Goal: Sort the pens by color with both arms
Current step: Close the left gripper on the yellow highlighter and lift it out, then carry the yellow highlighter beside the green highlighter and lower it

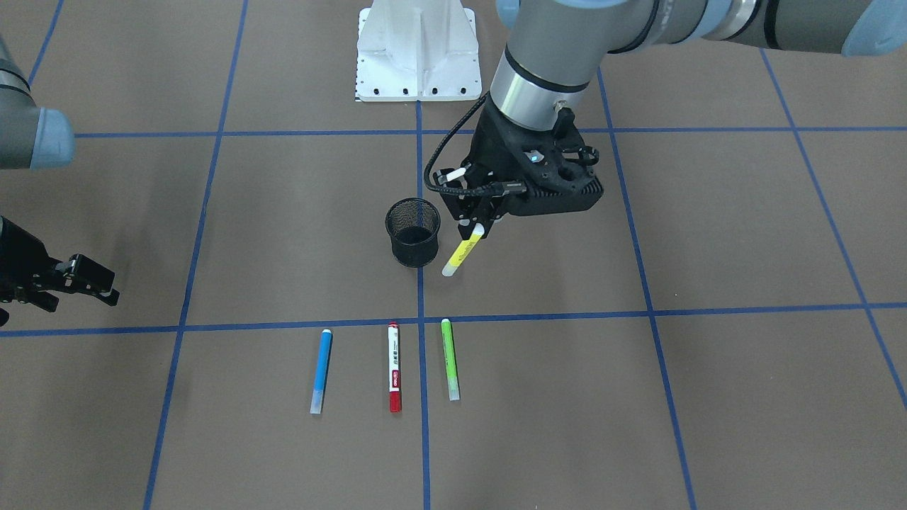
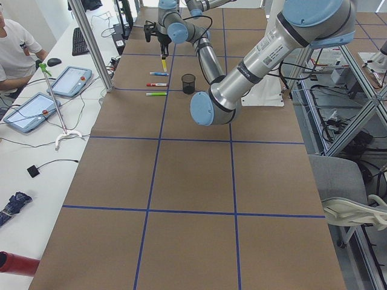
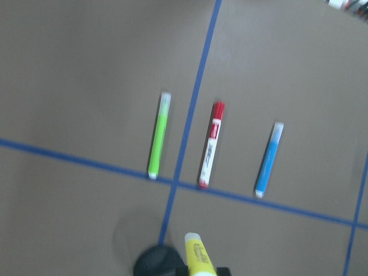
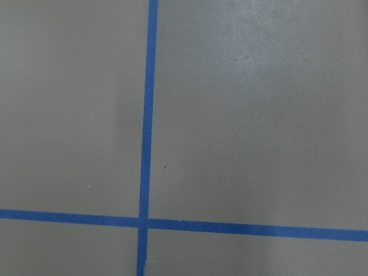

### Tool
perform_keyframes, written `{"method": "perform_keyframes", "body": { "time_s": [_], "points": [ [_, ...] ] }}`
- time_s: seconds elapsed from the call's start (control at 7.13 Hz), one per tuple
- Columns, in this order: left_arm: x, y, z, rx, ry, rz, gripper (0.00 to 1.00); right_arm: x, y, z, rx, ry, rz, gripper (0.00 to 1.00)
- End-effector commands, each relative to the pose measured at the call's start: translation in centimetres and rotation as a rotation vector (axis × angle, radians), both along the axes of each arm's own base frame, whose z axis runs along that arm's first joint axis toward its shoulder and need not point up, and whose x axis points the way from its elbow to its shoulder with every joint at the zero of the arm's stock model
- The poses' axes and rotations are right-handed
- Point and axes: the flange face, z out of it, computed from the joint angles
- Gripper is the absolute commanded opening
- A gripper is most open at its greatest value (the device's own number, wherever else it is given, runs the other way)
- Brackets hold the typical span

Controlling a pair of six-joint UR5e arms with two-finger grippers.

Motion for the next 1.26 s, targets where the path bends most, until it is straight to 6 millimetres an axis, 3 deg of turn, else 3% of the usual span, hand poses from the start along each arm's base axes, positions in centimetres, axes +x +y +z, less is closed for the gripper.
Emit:
{"method": "perform_keyframes", "body": {
  "time_s": [0.0,0.14,0.28,0.42,0.7,0.84,1.12],
  "points": [
    [4.0,4.4,3.7,0.181,-0.049,-0.267,0.00,0.2,0.0,-0.4,0.018,0.013,0.016,1.00],
    [5.8,3.9,5.8,0.224,-0.039,-0.347,0.00,0.4,-0.1,-0.5,0.030,0.028,0.032,1.00],
    [6.8,2.1,8.0,0.269,-0.028,-0.439,0.00,0.5,-0.1,-0.6,0.037,0.035,0.038,1.00],
    [9.6,0.5,11.5,0.287,-0.012,-0.524,0.00,0.5,-0.2,-0.7,0.039,0.036,0.040,1.00],
    [13.5,-0.1,16.9,0.350,-0.070,-0.659,0.00,0.6,-0.5,-1.0,0.057,0.057,0.063,1.00],
    [15.4,0.1,18.3,0.344,-0.097,-0.689,0.00,0.7,-0.3,-1.3,0.060,0.054,0.067,1.00],
    [16.9,0.3,20.4,0.344,-0.146,-0.708,0.00,0.8,-0.3,-1.2,0.048,0.052,0.077,1.00]
  ]
}}
